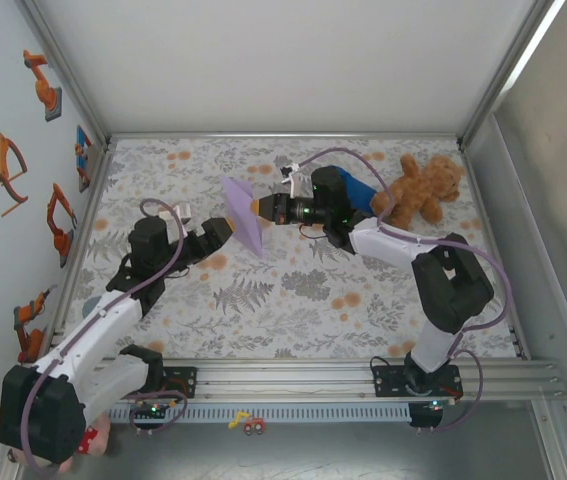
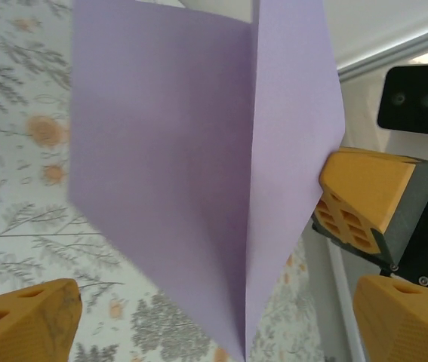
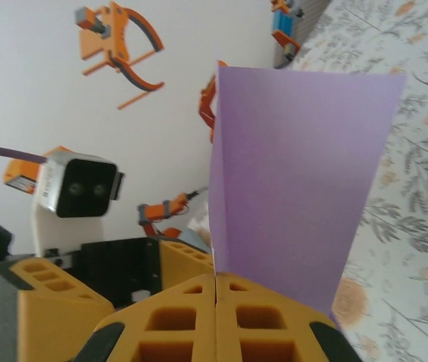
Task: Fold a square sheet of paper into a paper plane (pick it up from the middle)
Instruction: Pick up the paper from the center of the table, then turn over the paper at the center of the table.
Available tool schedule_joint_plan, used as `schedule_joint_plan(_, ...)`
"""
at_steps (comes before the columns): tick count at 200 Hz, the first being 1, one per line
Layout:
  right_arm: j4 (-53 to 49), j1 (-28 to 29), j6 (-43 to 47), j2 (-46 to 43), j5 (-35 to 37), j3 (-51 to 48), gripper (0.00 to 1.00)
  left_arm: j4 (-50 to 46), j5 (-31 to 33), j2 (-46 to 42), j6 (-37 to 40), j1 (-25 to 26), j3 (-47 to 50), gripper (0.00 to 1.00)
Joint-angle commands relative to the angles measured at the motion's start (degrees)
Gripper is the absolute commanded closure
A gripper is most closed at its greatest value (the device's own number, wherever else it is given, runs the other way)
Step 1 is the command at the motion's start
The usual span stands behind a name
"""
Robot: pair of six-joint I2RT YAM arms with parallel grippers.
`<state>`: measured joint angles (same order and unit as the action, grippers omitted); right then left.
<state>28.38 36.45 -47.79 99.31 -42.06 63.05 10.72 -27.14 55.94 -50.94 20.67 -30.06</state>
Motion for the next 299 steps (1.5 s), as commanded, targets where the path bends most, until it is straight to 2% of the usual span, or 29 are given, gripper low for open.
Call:
schedule_joint_plan(1, 6.6, -0.1, -7.8, -1.1, -3.5, -0.3, 1.00, 9.7, -4.3, 2.4, -2.1, 0.9, -1.5, 0.17)
schedule_joint_plan(44, 11.7, 0.0, -13.6, -0.6, -5.5, -0.4, 1.00, 15.7, -6.6, 5.8, -2.0, 2.8, -2.2, 0.34)
schedule_joint_plan(113, 12.3, -0.1, -14.8, -0.9, -5.9, -0.5, 1.00, 25.2, -9.7, 6.8, -2.6, 3.8, -0.7, 0.58)
schedule_joint_plan(166, 12.3, -0.2, -15.0, -1.1, -5.6, -0.8, 1.00, 24.0, -9.5, 5.0, -1.5, 3.9, -0.4, 0.71)
schedule_joint_plan(211, 12.3, -0.4, -15.0, -1.6, -5.5, -1.3, 1.00, 22.0, -9.1, 5.1, -1.2, 3.8, -0.8, 0.79)
schedule_joint_plan(232, 11.7, -0.9, -14.7, -1.8, -5.4, -1.6, 0.91, 20.0, -8.3, 5.2, -0.3, 3.8, -1.2, 0.84)
schedule_joint_plan(250, 6.4, -1.7, -11.9, -2.9, -3.8, -1.6, 0.82, 17.0, -7.0, 5.1, 0.9, 3.8, -1.7, 0.87)
schedule_joint_plan(270, -8.6, -2.2, -3.0, -6.3, 1.5, -0.2, 0.76, 12.1, -5.3, 4.7, 3.2, 3.8, -2.7, 0.88)
schedule_joint_plan(286, -20.7, -2.2, 4.9, -9.4, 7.9, 1.2, 0.70, 4.1, -2.5, 4.4, 6.3, 4.0, -4.8, 0.89)
schedule_joint_plan(299, -26.4, -2.8, 8.6, -11.6, 12.5, 1.7, 0.67, -4.3, 1.4, 4.5, 10.1, 4.4, -7.5, 0.90)
